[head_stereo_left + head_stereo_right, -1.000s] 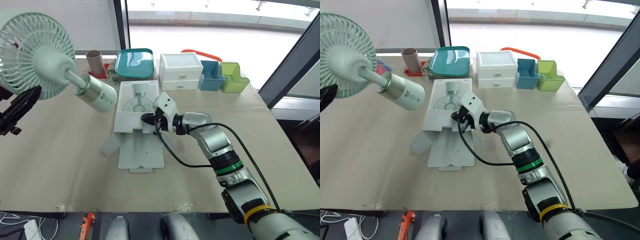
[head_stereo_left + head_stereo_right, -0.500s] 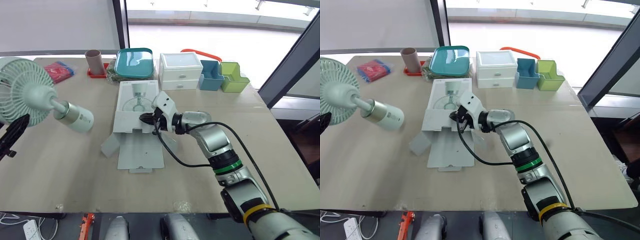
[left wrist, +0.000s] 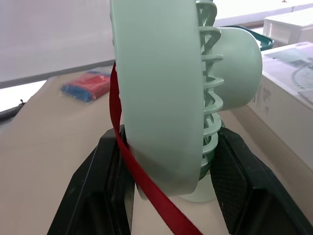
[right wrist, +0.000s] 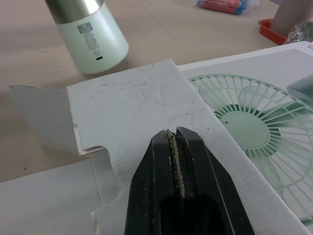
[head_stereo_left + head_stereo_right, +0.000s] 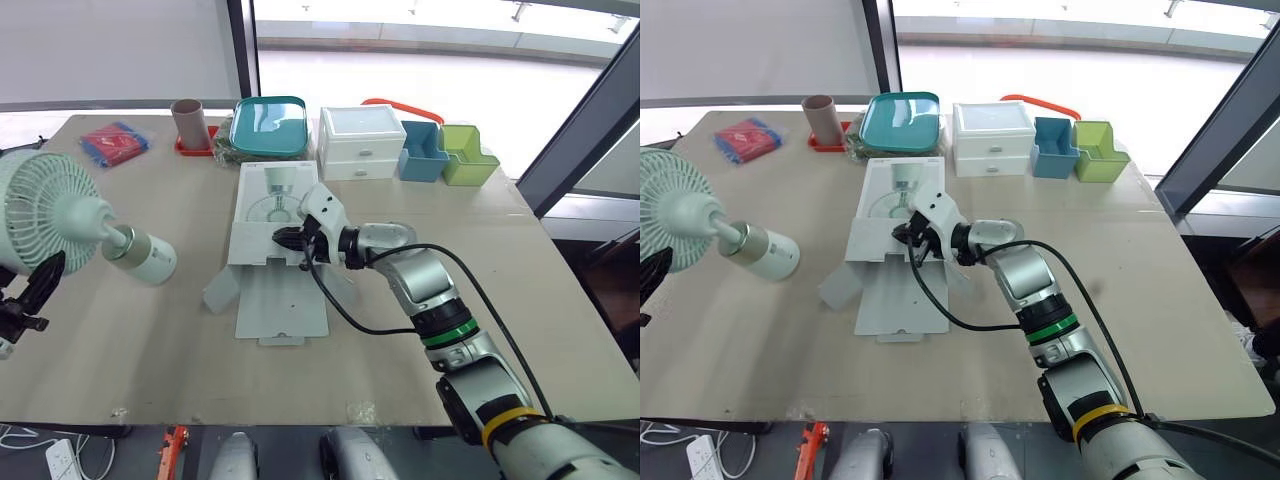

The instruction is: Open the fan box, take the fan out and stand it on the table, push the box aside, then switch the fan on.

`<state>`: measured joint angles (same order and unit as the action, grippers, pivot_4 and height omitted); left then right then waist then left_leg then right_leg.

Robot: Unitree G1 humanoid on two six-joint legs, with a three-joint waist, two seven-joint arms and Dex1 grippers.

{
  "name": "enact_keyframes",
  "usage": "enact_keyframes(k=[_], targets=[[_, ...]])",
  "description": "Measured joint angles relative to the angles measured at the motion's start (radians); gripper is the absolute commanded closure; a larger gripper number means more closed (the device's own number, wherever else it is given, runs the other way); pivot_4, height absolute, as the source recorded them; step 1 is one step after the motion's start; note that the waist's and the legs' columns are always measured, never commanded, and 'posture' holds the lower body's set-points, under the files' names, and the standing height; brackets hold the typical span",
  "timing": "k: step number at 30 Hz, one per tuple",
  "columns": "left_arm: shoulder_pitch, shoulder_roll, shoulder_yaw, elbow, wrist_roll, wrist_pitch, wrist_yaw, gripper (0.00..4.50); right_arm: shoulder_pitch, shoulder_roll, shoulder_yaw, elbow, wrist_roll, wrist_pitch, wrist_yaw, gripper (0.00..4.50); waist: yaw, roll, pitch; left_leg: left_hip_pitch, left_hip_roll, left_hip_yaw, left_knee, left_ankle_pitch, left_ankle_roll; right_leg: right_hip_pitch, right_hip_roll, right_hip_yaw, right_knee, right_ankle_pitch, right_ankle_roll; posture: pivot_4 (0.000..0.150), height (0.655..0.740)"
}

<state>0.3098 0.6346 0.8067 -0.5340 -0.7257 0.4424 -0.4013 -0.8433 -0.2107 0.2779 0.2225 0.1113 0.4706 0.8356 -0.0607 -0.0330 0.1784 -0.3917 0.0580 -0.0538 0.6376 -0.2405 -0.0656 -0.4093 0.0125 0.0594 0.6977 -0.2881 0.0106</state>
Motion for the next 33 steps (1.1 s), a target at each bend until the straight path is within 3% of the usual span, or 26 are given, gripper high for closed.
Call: enact_keyframes(k=[13, 14, 19, 33], targets=[[-0.059, -0.029, -0.057, -0.025, 0.038, 0.043, 0.092, 2.59, 0.0, -0.002, 0.0, 0.002, -0.005, -0.001, 0.009, 4.5, 0.004, 0.0, 0.0, 0.001, 0.0, -0.001, 0.0, 0.001, -0.001, 0.001, 0.0, 0.0, 0.0, 0.0, -0.001, 0.15, 0.74], [-0.066, -0.027, -0.057, -0.025, 0.038, 0.049, 0.094, 1.57, 0.0, -0.002, 0.0, 0.001, -0.007, -0.001, 0.009, 4.5, 0.004, 0.0, 0.0, 0.001, 0.0, -0.001, 0.0, 0.001, -0.001, 0.001, 0.0, -0.001, 0.0, 0.001, -0.001, 0.15, 0.74], [-0.079, -0.025, -0.057, -0.019, 0.038, 0.078, 0.105, 0.07, 0.0, -0.002, 0.0, 0.001, -0.007, 0.0, 0.012, 4.5, 0.003, 0.0, 0.0, 0.001, 0.0, -0.001, 0.0, 0.001, -0.001, 0.001, 0.0, -0.001, 0.0, 0.0, -0.001, 0.15, 0.74], [-0.126, -0.013, -0.015, -0.022, 0.008, 0.082, 0.111, 0.07, 0.0, -0.001, 0.0, 0.001, -0.008, -0.001, 0.012, 4.5, 0.003, 0.0, 0.0, 0.001, 0.0, -0.001, 0.0, 0.001, -0.001, 0.001, 0.0, 0.0, 0.0, 0.0, -0.001, 0.15, 0.74]])
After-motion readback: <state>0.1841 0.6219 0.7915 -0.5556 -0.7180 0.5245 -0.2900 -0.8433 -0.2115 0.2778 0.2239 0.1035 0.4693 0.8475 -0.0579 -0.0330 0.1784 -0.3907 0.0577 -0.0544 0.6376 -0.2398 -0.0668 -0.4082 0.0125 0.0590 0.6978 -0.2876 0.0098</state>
